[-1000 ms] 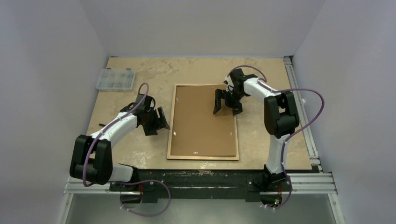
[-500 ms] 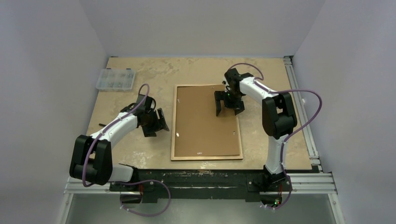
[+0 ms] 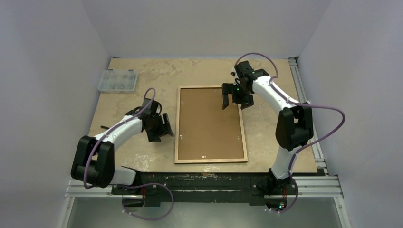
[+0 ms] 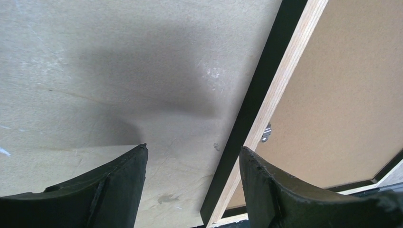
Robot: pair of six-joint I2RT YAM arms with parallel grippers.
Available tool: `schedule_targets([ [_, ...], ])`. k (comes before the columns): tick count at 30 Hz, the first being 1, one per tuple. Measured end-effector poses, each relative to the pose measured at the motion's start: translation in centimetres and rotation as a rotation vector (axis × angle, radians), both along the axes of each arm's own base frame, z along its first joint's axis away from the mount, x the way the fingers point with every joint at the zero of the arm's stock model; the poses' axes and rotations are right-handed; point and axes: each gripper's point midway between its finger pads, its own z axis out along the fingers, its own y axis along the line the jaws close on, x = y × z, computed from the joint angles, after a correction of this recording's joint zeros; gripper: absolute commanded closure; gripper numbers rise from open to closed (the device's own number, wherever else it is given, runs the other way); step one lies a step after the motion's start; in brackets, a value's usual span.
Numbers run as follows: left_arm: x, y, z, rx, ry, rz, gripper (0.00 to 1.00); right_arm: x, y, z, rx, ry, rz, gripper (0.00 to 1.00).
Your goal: Put the photo into the frame
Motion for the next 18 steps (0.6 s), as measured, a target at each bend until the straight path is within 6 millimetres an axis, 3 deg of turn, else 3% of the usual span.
schedule_targets([
  [5,-0.4,-1.1,-0.5,-0.023,0.005,-0.02,0.31,0.2,-1.1,0.2,0.075,-0.009,-0.037,0.01],
  [12,-0.1,-4.0,-0.5,-0.155,-0.026,-0.034,0.33,-1.9,-6.7,-2.9,0.13,0.054,-0.19,0.06],
  [18,0.3,-5.9,-0.3,-0.241,-0.049,-0.038,0.38,-4.2,-4.8,-6.2,0.172,0.14,-0.143,0.11],
])
